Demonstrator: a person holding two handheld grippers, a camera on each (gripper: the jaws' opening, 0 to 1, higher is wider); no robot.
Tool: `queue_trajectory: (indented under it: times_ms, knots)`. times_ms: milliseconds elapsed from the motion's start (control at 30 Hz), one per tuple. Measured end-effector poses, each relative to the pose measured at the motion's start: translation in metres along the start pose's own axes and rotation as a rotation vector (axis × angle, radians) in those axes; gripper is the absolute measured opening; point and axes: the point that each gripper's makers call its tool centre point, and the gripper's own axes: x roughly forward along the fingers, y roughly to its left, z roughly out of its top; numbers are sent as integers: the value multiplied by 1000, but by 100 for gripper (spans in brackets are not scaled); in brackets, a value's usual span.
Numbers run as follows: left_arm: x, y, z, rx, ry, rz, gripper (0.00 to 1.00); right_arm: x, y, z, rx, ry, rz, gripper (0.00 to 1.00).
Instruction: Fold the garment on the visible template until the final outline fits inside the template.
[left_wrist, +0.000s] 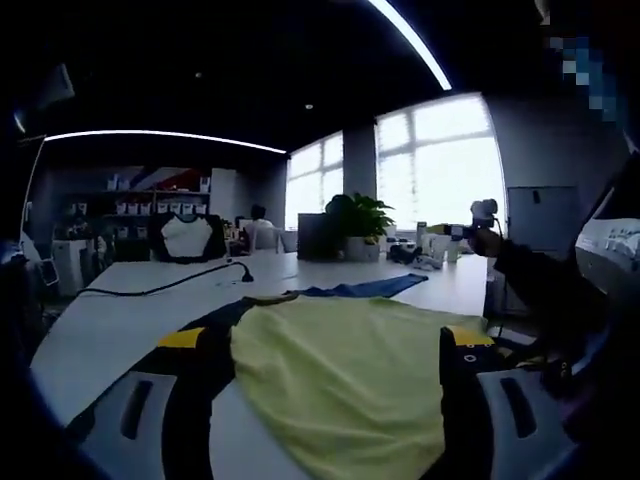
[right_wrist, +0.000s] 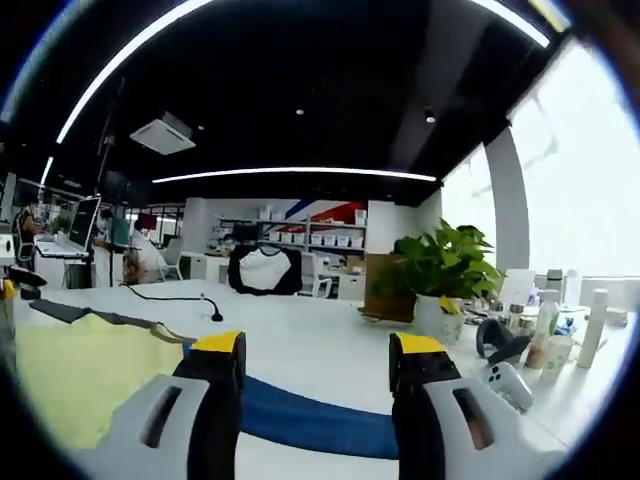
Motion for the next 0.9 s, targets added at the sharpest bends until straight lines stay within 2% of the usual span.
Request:
queue_trajectory:
  times_ms: [133,333,433,667,900]
  knots:
    - [-3,0,4,3,-17,7,100,-14,21,3,-26,7,22,73]
    - [-7,10,11,-6,-41,43,100,-34,42,2,17,12,51,90]
    - [-9,11,13,-11,-41,50,100,-42,54,5,27,-13,63,99]
    - [-12,15,20,11,-58,75,100,-52,66,4,-2,-13,63,99]
    - [-24,32,27,28,-63,129,100,-70,72,-4,-26,7,42,99]
